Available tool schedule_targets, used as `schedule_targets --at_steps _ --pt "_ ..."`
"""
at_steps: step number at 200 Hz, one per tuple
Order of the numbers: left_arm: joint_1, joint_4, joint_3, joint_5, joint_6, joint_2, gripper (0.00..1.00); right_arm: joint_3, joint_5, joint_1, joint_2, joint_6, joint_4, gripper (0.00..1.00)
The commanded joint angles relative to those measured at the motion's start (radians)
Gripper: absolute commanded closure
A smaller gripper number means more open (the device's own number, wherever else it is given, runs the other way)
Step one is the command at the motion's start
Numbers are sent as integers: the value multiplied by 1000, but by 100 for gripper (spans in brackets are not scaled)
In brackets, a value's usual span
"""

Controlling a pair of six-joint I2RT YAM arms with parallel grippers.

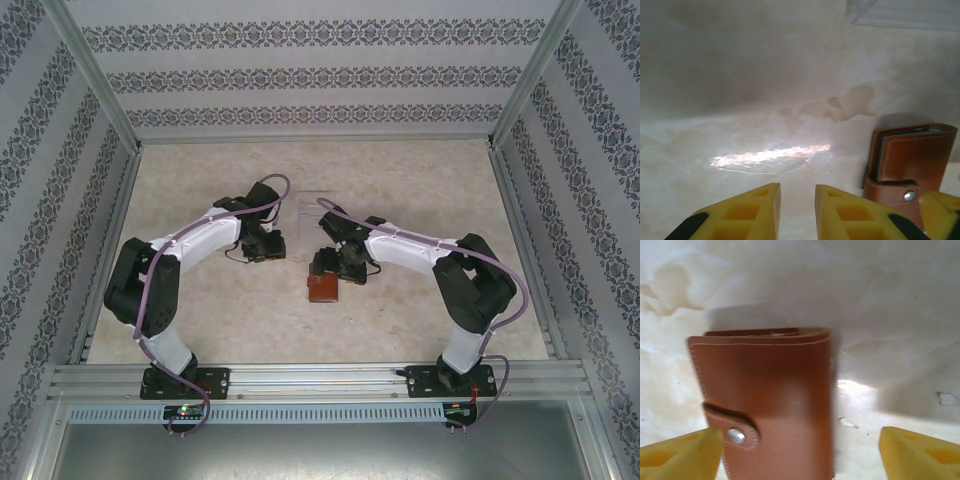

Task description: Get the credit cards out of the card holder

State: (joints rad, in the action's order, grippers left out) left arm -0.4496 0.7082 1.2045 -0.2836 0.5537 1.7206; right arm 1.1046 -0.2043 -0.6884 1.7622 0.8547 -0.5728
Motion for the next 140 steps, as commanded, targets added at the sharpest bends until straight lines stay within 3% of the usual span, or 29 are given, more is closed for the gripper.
schedule_targets --at_steps 1,48,140 --pt "-41 -6 40 -8 56 30 75 -81 -116 42 -45 -66 117 28" --pt "-134 29 91 35 110 73 75 -191 -243 133 -73 -157 241 39" --pt "-276 56 176 67 201 174 75 -218 -424 236 -13 -249 340 47"
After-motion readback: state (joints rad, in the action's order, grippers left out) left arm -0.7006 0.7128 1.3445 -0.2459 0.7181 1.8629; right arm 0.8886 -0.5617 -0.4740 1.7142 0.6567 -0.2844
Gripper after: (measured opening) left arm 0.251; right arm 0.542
